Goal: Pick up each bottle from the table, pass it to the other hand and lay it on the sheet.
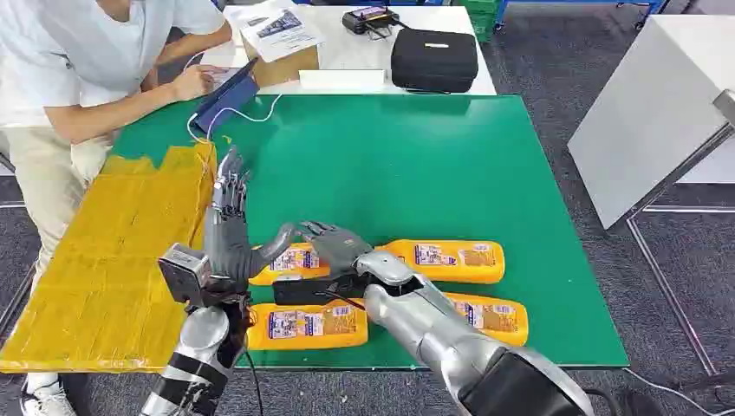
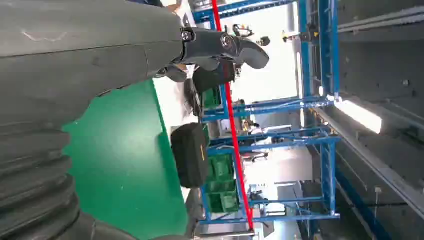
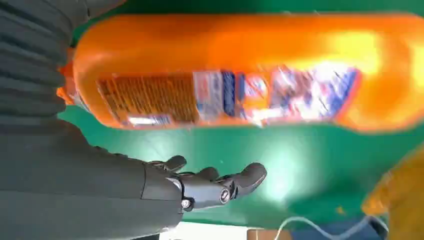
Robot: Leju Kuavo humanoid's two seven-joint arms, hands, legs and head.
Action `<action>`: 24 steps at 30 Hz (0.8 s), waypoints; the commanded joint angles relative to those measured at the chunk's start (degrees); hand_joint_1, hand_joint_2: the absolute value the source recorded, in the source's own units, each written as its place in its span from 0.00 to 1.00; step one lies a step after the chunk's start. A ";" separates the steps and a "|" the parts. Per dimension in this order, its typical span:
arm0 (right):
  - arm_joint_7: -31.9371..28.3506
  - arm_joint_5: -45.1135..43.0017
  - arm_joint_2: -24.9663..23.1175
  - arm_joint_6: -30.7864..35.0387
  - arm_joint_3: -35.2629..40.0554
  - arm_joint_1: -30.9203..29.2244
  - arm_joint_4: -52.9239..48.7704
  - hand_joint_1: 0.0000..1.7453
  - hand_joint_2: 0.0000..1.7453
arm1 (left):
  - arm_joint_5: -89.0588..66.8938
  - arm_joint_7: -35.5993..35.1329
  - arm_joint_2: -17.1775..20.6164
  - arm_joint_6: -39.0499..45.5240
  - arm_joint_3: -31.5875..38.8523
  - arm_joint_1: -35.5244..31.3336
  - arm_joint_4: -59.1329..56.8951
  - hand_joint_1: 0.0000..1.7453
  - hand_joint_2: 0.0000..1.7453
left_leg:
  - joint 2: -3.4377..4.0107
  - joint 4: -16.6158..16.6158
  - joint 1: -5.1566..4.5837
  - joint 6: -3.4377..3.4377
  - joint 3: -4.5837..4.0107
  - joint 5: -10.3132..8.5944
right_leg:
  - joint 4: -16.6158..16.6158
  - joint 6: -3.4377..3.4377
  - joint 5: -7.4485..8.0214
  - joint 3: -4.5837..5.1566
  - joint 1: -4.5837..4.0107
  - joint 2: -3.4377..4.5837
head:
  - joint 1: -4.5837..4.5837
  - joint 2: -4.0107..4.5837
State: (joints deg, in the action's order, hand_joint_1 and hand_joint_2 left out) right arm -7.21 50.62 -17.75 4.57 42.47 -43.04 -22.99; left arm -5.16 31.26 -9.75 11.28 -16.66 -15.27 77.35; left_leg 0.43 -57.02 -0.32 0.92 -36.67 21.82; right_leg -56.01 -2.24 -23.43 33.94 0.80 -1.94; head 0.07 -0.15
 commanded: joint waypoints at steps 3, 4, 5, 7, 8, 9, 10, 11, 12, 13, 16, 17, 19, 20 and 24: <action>4.78 2.73 1.02 -1.47 4.48 -1.37 8.14 0.00 1.00 | 1.67 0.07 -0.24 -0.66 -2.31 -3.47 -6.87 0.00 1.00 | -0.22 -0.01 0.08 -0.09 0.32 0.14 | 0.06 0.10 -0.18 -0.42 -0.06 -0.02 | 0.02 0.00; 5.31 3.02 1.00 -1.42 4.61 -1.16 8.29 0.00 1.00 | 1.75 0.07 -0.25 -0.77 -2.48 -3.64 -7.01 0.00 1.00 | -0.17 0.02 0.04 -0.06 0.20 0.06 | 0.06 0.06 -0.10 -0.27 -0.03 -0.04 | 0.02 0.00; 5.81 3.60 0.92 -1.52 4.90 -1.02 8.43 0.00 1.00 | 1.79 0.07 -0.18 -0.93 -2.78 -3.75 -6.99 0.00 1.00 | -0.18 0.01 0.08 -0.09 0.27 0.10 | 0.07 0.09 -0.14 -0.35 -0.06 -0.02 | 0.00 0.00; 5.94 3.74 0.90 -1.53 4.98 -0.99 8.46 0.00 1.00 | 1.80 0.07 -0.18 -0.95 -2.82 -3.75 -6.97 0.00 1.00 | -0.19 0.01 0.10 -0.09 0.29 0.11 | 0.08 0.09 -0.14 -0.38 -0.07 -0.01 | 0.00 0.00; 6.62 4.14 0.86 -1.39 5.26 -0.94 8.50 0.00 1.00 | 1.82 0.07 -0.18 -0.98 -2.93 -3.73 -6.89 0.00 1.00 | -0.16 0.03 0.05 -0.07 0.22 0.07 | 0.06 0.07 -0.11 -0.28 -0.03 -0.02 | 0.00 0.00; 7.18 4.53 0.90 -1.33 5.42 -0.88 8.57 0.00 1.00 | 1.87 0.06 -0.14 -1.00 -2.99 -3.77 -6.97 0.00 1.00 | -0.17 0.02 0.07 -0.09 0.31 0.12 | 0.08 0.09 -0.15 -0.38 -0.05 0.01 | 0.02 0.00; 7.63 5.01 0.98 -1.20 5.68 -0.83 8.63 0.01 1.00 | 1.98 0.00 -0.16 -0.94 -2.95 -3.80 -7.10 0.00 1.00 | -0.18 0.02 0.08 -0.07 0.23 0.08 | 0.08 0.07 -0.12 -0.31 -0.06 -0.04 | 0.00 0.00; 8.00 5.45 1.13 -0.48 5.88 -0.70 8.57 0.11 1.00 | 2.05 -0.03 -0.17 -0.92 -2.92 -3.86 -7.29 0.00 1.00 | -0.21 -0.01 0.10 -0.09 0.31 0.13 | 0.07 0.09 -0.16 -0.42 -0.07 -0.03 | 0.02 0.00; 8.15 5.56 1.25 0.05 5.82 -0.55 8.53 0.45 1.00 | 2.09 -0.04 -0.17 -0.90 -2.89 -3.87 -7.37 0.00 1.00 | -0.15 0.02 0.05 -0.06 0.20 0.06 | 0.06 0.05 -0.09 -0.25 -0.03 -0.03 | 0.00 0.00; 8.23 5.77 1.36 0.87 5.79 -0.41 8.47 0.74 1.00 | 2.12 -0.04 -0.16 -0.92 -2.87 -3.86 -7.46 0.00 1.00 | -0.20 0.01 0.10 -0.09 0.33 0.12 | 0.10 0.09 -0.15 -0.43 -0.07 -0.01 | 0.00 0.00; 8.23 5.77 1.36 0.87 5.79 -0.41 8.47 0.74 1.00 | 2.12 -0.04 -0.16 -0.92 -2.87 -3.86 -7.46 0.00 1.00 | -0.18 0.01 0.08 -0.07 0.26 0.09 | 0.09 0.07 -0.12 -0.35 -0.06 -0.02 | 0.02 0.00; 8.23 5.77 1.36 0.87 5.79 -0.41 8.47 0.74 1.00 | 2.12 -0.04 -0.16 -0.92 -2.87 -3.86 -7.46 0.00 1.00 | -0.15 0.03 0.06 -0.06 0.22 0.07 | 0.08 0.06 -0.10 -0.29 -0.04 -0.01 | 0.02 0.00; 8.23 5.77 1.36 0.87 5.79 -0.41 8.47 0.74 1.00 | 2.12 -0.04 -0.16 -0.92 -2.87 -3.86 -7.46 0.00 1.00 | -0.20 0.02 0.07 -0.08 0.31 0.11 | 0.08 0.08 -0.15 -0.40 -0.05 -0.02 | 0.00 0.00; 8.41 5.95 1.46 1.95 5.68 -0.32 8.23 0.77 1.00 | 2.15 -0.05 -0.15 -0.92 -2.85 -3.77 -7.39 0.00 1.00 | -0.18 0.02 0.07 -0.07 0.23 0.07 | 0.08 0.07 -0.11 -0.31 -0.04 -0.04 | 0.02 0.00; 7.90 6.34 1.75 7.79 4.46 0.20 7.92 0.93 1.00 | 2.17 -0.08 -0.25 -0.97 -3.01 -3.67 -7.37 0.00 1.00 | -0.17 0.03 0.05 -0.06 0.20 0.05 | 0.07 0.06 -0.10 -0.26 -0.03 -0.05 | 0.00 0.00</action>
State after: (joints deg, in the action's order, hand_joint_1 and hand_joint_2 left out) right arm 1.03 56.43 -17.57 7.13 46.34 -42.76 -17.92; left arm -3.19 31.43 -10.45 10.60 -18.05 -16.42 73.92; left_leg 0.45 -57.03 -0.32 0.92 -36.66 21.82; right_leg -56.00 -2.24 -23.43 33.94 0.80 -1.94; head 0.07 -0.15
